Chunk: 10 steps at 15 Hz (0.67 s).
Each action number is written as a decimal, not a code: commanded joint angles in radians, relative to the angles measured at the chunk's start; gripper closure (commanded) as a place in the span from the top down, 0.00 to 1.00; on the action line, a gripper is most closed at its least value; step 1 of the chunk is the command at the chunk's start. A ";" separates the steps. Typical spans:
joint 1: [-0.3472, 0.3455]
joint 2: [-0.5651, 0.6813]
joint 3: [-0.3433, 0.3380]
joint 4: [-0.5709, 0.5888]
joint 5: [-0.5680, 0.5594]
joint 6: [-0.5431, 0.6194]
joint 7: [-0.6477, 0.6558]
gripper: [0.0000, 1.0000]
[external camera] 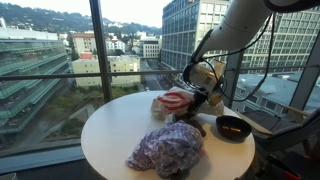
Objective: Remove the objects in the white bag
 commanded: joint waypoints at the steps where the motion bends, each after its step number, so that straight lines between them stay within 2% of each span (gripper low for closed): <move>1: -0.030 0.029 0.021 0.041 0.022 -0.018 -0.023 1.00; 7: -0.037 0.071 0.059 0.054 0.019 -0.016 -0.032 1.00; 8: -0.203 0.019 0.242 0.040 -0.123 0.086 0.032 1.00; 9: -0.225 0.026 0.271 0.043 -0.164 0.119 0.045 1.00; 10: -0.119 0.070 0.165 0.060 -0.083 0.082 -0.006 1.00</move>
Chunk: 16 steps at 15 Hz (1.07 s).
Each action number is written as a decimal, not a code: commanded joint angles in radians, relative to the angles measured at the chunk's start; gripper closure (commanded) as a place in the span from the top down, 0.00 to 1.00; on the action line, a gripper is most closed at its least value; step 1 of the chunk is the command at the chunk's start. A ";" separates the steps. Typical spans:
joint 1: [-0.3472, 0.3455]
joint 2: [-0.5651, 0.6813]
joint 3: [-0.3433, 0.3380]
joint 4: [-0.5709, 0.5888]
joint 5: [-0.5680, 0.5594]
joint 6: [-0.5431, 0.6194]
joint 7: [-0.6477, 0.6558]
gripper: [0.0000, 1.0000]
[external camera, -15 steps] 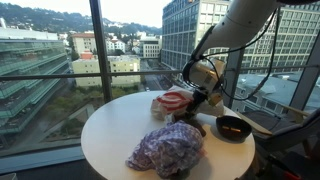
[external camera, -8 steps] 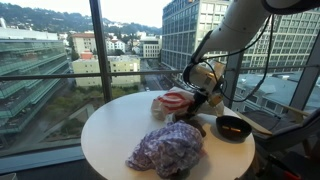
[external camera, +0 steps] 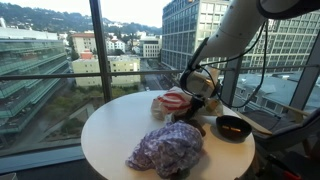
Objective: Remove the objects in the white bag
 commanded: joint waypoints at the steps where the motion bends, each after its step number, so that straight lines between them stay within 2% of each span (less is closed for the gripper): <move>1: -0.036 0.023 0.039 0.035 -0.011 0.034 -0.020 0.97; 2: -0.039 0.025 0.037 0.035 -0.010 0.038 -0.030 0.73; 4: -0.022 0.011 0.025 0.020 -0.029 0.036 -0.017 0.69; 7: 0.003 -0.014 0.008 -0.005 -0.056 0.043 -0.005 0.45; 9: 0.035 -0.040 -0.017 -0.028 -0.081 0.038 0.029 0.35; 10: 0.055 -0.054 -0.033 -0.043 -0.098 0.040 0.045 0.34; 11: -0.063 -0.109 0.092 -0.077 -0.262 0.109 0.152 0.34; 13: -0.028 -0.143 0.059 -0.117 -0.409 0.095 0.305 0.34; 14: -0.033 -0.165 0.063 -0.132 -0.497 0.090 0.396 0.34; 15: 0.081 -0.169 -0.055 -0.134 -0.456 0.011 0.403 0.34; 16: 0.093 -0.187 -0.070 -0.146 -0.500 -0.007 0.472 0.34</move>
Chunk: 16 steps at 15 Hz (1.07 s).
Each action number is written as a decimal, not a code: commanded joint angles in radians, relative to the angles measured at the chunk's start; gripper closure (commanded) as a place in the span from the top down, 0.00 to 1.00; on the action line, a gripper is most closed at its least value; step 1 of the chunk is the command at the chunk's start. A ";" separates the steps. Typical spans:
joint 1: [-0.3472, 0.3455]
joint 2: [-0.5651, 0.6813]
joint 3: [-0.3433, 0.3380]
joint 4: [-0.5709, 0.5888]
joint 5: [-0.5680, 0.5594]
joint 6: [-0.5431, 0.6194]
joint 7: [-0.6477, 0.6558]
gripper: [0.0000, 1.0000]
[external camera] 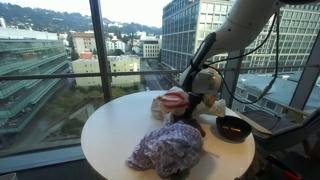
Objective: Remove the objects in the white bag
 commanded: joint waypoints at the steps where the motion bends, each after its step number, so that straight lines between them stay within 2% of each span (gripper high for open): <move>1: -0.005 -0.130 -0.006 -0.088 -0.220 -0.053 0.241 0.34; 4: -0.056 -0.198 0.039 -0.114 -0.461 -0.113 0.471 0.34; 5: -0.095 -0.217 0.074 -0.116 -0.547 -0.141 0.550 0.34; 8: -0.161 -0.277 0.145 -0.098 -0.719 -0.307 0.740 0.34; 11: -0.231 -0.317 0.230 -0.077 -0.756 -0.450 0.813 0.34; 13: -0.282 -0.335 0.289 -0.067 -0.694 -0.529 0.798 0.34; 16: -0.333 -0.350 0.339 -0.050 -0.629 -0.639 0.792 0.34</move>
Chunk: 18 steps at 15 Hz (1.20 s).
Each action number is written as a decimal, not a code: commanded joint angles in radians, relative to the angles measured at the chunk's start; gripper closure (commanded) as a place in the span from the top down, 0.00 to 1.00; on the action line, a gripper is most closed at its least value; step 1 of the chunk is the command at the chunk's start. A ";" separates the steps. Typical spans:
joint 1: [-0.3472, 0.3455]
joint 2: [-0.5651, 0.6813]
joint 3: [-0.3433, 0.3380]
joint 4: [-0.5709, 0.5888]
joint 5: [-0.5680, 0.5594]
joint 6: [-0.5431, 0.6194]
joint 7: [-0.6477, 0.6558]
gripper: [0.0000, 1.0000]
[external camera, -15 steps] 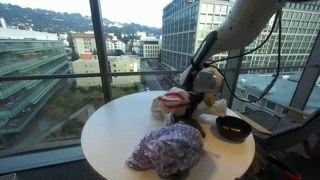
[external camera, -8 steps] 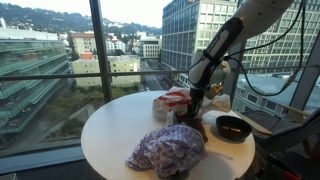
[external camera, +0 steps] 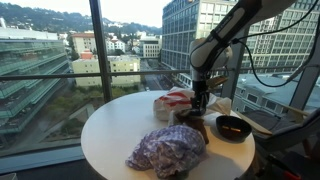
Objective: Remove the objects in the white bag
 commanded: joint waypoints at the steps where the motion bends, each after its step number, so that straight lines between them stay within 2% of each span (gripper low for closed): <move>1: -0.073 -0.033 0.071 0.026 0.095 -0.165 0.004 0.34; 5: -0.097 -0.052 0.094 0.049 0.159 -0.342 0.050 0.34; 11: -0.107 -0.087 0.090 0.020 0.170 -0.482 0.156 0.34; 14: -0.118 -0.099 0.086 -0.017 0.195 -0.517 0.178 0.34; 16: -0.124 -0.098 0.085 -0.061 0.193 -0.482 0.166 0.34; 18: -0.139 -0.076 0.087 -0.099 0.257 -0.489 0.130 0.34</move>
